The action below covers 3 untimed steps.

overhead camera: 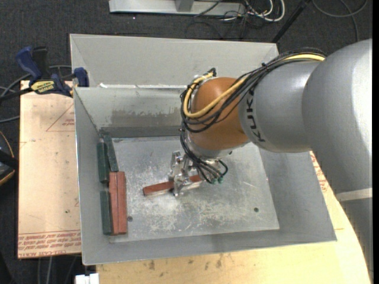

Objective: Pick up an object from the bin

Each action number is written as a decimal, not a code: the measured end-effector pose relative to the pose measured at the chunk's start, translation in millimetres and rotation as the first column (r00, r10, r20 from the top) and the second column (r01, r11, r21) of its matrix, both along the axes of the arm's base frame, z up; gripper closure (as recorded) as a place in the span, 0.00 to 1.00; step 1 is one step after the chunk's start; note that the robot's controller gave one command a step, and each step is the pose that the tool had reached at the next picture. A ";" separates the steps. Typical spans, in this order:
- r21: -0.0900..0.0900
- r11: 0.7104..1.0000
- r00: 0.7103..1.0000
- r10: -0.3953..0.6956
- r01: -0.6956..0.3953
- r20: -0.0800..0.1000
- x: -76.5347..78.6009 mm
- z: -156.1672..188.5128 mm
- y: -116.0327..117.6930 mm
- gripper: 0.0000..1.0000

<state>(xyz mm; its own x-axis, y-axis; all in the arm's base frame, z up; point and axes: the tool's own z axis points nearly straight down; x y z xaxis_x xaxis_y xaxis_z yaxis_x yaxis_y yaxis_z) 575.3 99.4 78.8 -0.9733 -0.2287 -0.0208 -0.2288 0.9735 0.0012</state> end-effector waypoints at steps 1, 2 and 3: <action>0.000 1.000 1.000 0.000 0.000 0.000 0.0 0.0 0.0 1.00; -0.001 1.000 1.000 -0.001 0.000 -0.004 -0.4 3.8 -0.1 1.00; -0.003 1.000 1.000 0.000 0.000 -0.012 -1.7 9.6 -0.3 1.00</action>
Offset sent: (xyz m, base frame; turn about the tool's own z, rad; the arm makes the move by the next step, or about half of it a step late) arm -0.0001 0.0000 0.0297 0.0000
